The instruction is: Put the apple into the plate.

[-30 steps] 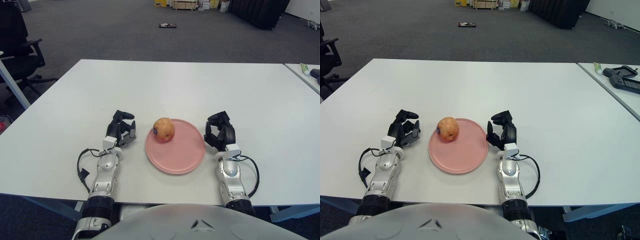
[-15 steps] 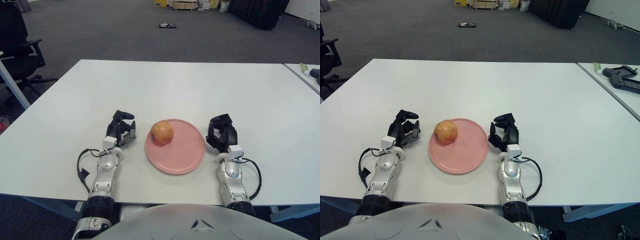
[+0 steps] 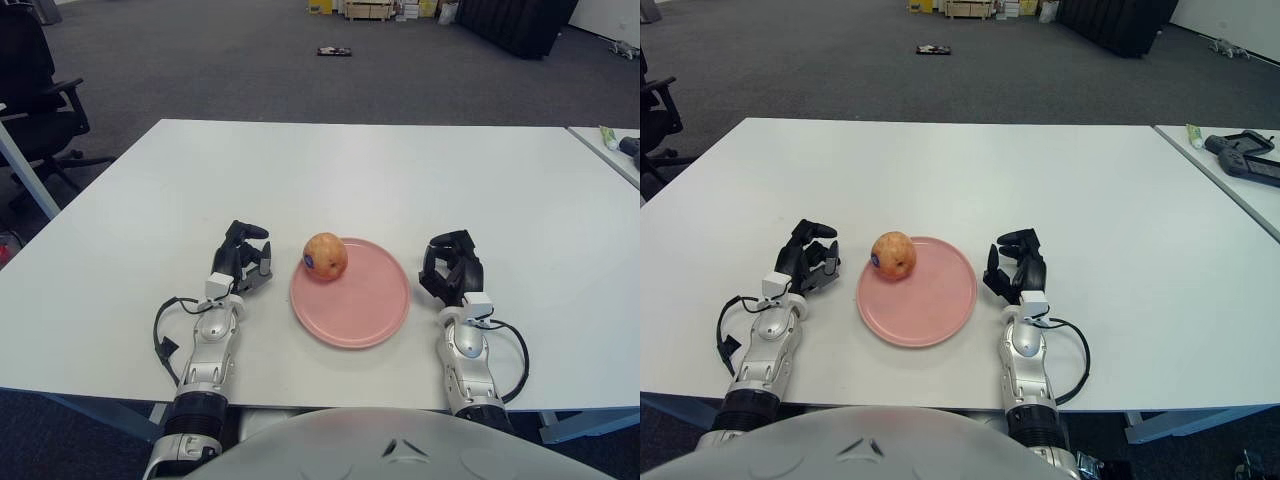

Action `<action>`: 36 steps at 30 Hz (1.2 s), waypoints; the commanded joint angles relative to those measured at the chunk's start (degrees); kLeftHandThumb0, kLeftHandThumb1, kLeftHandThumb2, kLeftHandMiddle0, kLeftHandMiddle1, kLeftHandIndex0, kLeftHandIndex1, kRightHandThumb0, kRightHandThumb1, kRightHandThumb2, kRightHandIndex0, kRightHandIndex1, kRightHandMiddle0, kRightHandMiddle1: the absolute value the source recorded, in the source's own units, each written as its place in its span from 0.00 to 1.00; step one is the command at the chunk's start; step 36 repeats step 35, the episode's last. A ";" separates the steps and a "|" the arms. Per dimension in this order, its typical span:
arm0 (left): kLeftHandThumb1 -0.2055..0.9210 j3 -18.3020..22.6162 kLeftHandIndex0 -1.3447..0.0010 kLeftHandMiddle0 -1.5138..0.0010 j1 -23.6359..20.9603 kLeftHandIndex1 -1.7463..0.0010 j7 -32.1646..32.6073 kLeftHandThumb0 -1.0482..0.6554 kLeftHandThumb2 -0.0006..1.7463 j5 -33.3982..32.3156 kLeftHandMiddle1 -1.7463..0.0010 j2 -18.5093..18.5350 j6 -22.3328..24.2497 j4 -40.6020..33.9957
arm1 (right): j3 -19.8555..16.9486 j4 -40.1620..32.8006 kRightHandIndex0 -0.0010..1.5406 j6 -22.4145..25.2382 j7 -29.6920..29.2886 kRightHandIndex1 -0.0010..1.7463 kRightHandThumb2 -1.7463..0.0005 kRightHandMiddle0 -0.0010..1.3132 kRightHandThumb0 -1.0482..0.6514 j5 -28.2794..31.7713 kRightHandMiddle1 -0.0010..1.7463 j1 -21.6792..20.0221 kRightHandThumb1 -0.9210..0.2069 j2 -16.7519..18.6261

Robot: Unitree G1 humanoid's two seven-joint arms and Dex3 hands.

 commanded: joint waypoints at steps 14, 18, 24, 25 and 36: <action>0.72 0.19 0.71 0.62 0.41 0.00 -0.13 0.38 0.55 0.15 0.00 0.20 1.51 0.94 | -0.69 -1.45 0.42 2.33 -0.29 1.00 0.43 0.31 0.38 0.31 1.00 1.00 0.30 0.38; 0.72 0.14 0.71 0.61 0.51 0.00 -0.20 0.38 0.55 0.15 0.00 0.21 1.42 0.64 | -0.76 -1.94 0.41 3.23 -0.49 1.00 0.44 0.31 0.38 0.02 1.00 1.30 0.29 0.25; 0.71 0.08 0.71 0.60 0.59 0.00 -0.53 0.38 0.56 -0.05 0.00 0.23 1.35 0.40 | -0.64 -2.83 0.41 4.27 -0.61 1.00 0.45 0.30 0.38 0.01 1.00 1.67 0.28 0.34; 0.71 0.07 0.71 0.60 0.59 0.00 -0.58 0.38 0.56 -0.08 0.00 0.23 1.35 0.37 | -0.62 -2.97 0.41 4.43 -0.62 1.00 0.45 0.30 0.38 0.01 1.00 1.72 0.28 0.36; 0.71 -0.04 0.70 0.60 0.68 0.00 -0.76 0.38 0.56 -0.12 0.00 0.22 1.22 0.27 | -0.36 -4.44 0.38 7.31 0.31 1.00 0.46 0.29 0.38 -0.05 1.00 2.44 0.27 -0.28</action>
